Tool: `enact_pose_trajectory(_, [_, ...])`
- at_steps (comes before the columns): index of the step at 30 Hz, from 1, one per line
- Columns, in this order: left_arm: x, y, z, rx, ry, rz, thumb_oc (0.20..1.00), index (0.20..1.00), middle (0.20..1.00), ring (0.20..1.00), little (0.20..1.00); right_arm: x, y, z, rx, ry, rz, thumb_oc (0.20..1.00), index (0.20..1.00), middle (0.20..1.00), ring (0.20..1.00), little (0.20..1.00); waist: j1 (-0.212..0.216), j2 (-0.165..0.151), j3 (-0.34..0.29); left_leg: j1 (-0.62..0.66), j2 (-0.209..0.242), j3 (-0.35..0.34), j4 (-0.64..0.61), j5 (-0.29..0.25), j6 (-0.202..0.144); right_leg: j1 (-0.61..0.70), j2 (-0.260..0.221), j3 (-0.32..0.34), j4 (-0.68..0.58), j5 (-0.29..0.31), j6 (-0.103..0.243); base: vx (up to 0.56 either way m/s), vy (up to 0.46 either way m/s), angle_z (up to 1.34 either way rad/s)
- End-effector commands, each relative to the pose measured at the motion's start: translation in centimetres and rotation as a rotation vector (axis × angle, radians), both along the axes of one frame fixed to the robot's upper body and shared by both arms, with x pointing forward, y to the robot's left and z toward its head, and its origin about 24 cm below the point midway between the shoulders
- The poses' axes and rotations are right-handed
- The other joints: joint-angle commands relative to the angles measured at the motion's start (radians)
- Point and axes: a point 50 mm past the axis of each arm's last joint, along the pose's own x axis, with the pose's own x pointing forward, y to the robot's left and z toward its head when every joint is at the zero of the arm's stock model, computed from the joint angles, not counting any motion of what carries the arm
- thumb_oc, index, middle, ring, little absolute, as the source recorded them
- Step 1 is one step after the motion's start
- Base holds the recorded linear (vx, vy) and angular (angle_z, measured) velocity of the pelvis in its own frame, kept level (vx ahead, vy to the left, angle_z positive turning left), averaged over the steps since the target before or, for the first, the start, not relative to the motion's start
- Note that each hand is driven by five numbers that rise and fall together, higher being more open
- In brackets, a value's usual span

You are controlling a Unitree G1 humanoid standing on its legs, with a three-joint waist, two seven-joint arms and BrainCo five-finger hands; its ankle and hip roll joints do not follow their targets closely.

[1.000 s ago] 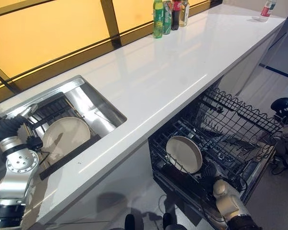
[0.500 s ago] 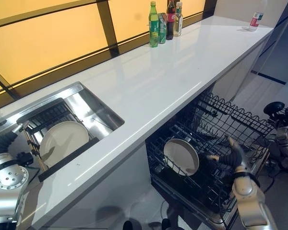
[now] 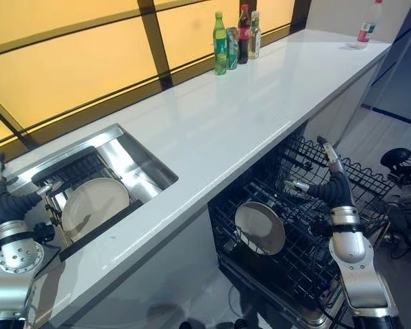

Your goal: Pick up plates and place into dishwasher.

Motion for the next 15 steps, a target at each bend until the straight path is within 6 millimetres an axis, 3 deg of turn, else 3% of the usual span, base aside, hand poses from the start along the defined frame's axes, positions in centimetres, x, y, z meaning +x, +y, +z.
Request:
enact_pose_trajectory(1, [1.1,1.3,3.3,0.178,-0.031,-0.027,1.0,1.0,1.0,1.0,1.0,0.3,1.4,2.4,0.005,-0.125,0.092,1.0,1.0,1.0,1.0,1.0,0.019,-0.068,-0.005,-0.071,-0.074,-0.073,0.049,0.041,0.048,0.032,-0.018,0.024,-0.002,0.032,0.035,0.04,0.103,-0.47])
enact_pose_trajectory(10, [2.0,2.5,2.1,0.233,0.094,0.021,1.0,1.0,1.0,1.0,1.0,-0.2,-0.5,3.1,-0.039,-0.083,0.084,1.0,1.0,1.0,1.0,1.0,-0.053,-0.042,-0.002,-0.035,-0.071,-0.018,0.001,0.031,0.039,-0.007,-0.044,0.037,0.013,0.033,0.048,0.05,0.21,-0.18])
enact_pose_trajectory(15, [2.3,3.1,1.1,0.239,0.178,0.075,1.0,1.0,1.0,1.0,1.0,0.0,-0.6,3.9,-0.058,-0.084,0.105,1.0,1.0,1.0,1.0,1.0,-0.069,-0.031,0.025,-0.044,-0.088,-0.005,-0.022,0.029,0.055,-0.063,-0.06,0.056,0.033,0.042,0.063,-0.01,0.23,-0.09])
